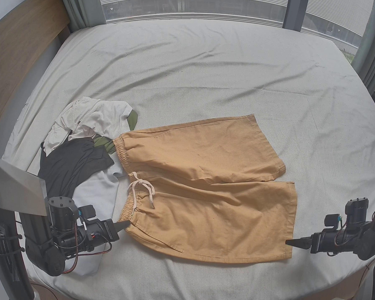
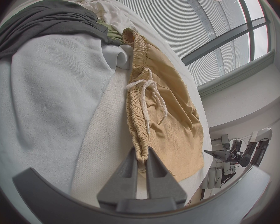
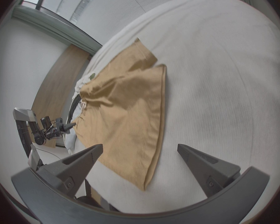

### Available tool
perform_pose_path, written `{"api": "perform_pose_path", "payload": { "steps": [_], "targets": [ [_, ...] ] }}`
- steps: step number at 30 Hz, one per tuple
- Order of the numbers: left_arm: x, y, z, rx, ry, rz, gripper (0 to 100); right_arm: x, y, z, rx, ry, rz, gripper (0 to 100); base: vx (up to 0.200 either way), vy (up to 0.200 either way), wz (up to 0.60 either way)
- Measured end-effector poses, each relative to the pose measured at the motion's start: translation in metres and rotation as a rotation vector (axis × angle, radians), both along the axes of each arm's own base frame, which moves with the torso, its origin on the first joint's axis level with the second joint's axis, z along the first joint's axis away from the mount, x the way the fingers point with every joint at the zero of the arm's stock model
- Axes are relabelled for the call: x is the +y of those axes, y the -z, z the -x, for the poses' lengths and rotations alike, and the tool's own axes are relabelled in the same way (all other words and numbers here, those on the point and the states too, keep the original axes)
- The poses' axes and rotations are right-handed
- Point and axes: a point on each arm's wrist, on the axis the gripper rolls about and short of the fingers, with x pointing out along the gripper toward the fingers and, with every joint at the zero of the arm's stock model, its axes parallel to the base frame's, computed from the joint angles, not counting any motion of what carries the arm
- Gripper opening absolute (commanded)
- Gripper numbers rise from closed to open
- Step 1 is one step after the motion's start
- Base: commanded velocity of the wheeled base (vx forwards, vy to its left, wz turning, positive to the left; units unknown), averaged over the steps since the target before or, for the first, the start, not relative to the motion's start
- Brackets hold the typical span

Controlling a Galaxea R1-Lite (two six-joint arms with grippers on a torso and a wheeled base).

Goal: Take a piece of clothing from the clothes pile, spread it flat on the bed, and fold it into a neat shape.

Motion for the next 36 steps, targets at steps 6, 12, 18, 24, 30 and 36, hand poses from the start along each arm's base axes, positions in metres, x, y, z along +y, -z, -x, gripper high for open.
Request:
{"api": "perform_pose_path", "payload": {
  "steps": [6, 12, 18, 24, 30, 36],
  "targets": [
    [0.0, 0.0, -0.001, -0.004, 0.001, 0.001, 0, 0.007, 0.003, 0.004, 0.048, -0.031, 0.013, 100, 0.0, 0.0, 0.0],
    [-0.001, 0.0, 0.0, -0.002, 0.002, 0.0, 0, 0.013, 0.006, 0.007, 0.087, -0.033, 0.051, 100, 0.0, 0.0, 0.0],
    [-0.001, 0.0, 0.0, -0.003, 0.003, 0.0, 0, 0.018, 0.007, 0.007, 0.089, -0.041, 0.068, 100, 0.0, 0.0, 0.0],
    [-0.001, 0.0, 0.0, -0.002, 0.004, 0.0, 0, 0.02, 0.01, 0.006, 0.094, -0.041, 0.076, 100, 0.0, 0.0, 0.0],
    [-0.001, 0.0, 0.001, -0.001, 0.006, 0.0, 0, 0.021, 0.012, 0.003, 0.081, -0.038, 0.072, 0, 0.0, 0.0, 0.0],
    [-0.002, -0.001, 0.001, -0.002, 0.007, 0.0, 0, 0.021, 0.019, 0.001, 0.095, -0.018, 0.086, 0, 0.0, 0.0, 0.0]
  ]
}}
